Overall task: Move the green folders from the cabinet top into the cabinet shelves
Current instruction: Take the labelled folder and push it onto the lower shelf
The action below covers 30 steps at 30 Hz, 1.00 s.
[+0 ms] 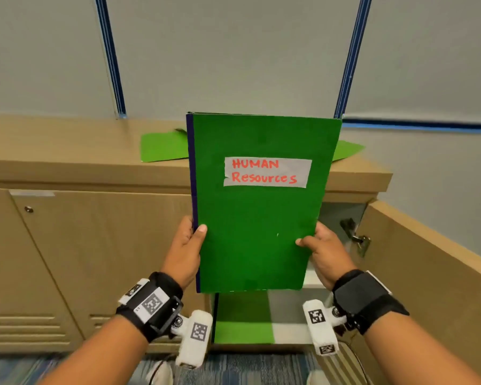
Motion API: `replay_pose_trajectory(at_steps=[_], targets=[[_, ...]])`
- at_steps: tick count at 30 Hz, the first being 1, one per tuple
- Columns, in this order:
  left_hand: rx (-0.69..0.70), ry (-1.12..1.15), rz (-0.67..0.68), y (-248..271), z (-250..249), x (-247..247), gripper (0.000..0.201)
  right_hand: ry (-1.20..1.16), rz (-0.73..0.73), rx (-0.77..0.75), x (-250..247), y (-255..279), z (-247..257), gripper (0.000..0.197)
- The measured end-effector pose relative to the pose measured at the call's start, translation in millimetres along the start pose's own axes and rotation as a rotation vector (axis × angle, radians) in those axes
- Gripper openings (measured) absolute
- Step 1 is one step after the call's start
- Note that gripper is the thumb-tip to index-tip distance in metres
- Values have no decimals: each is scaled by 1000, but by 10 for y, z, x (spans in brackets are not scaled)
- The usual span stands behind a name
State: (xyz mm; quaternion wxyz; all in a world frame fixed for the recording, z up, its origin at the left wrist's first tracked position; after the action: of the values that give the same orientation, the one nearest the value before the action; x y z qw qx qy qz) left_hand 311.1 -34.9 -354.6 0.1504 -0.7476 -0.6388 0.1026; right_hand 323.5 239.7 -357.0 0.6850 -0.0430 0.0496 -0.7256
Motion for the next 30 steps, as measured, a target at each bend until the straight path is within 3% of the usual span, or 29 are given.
replay_pose_trajectory(at_steps=[5,8,14,24,30], targets=[[-191,-156,6,232,905,-36,41,-17,-67,167,-11,65,-841,47],[-271,-280,46,410,1464,-55,21,8,-76,277,-30,122,-1404,50],[-524,-390,149,755,2554,-145,18,39,-69,542,-85,271,-2530,45],[-896,-510,226,1113,3672,-137,10,190,-20,795,-88,400,-3790,44],[-1015,-591,262,1337,4263,-59,19,308,29,896,-156,519,-4282,39]])
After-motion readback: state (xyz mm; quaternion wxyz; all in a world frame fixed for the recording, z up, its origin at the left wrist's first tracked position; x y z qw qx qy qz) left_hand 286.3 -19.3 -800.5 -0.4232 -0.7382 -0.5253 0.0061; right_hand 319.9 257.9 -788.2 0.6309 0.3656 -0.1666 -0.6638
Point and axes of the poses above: each hand's wrist, its own y-axis away from the middle knuckle, its own x-axis out of the palm, z = x × y, the point moved 4 cm from there along -y, towards the middle knuckle, and after that the axes turned 6 degrees about z, right-handed, at the moved point
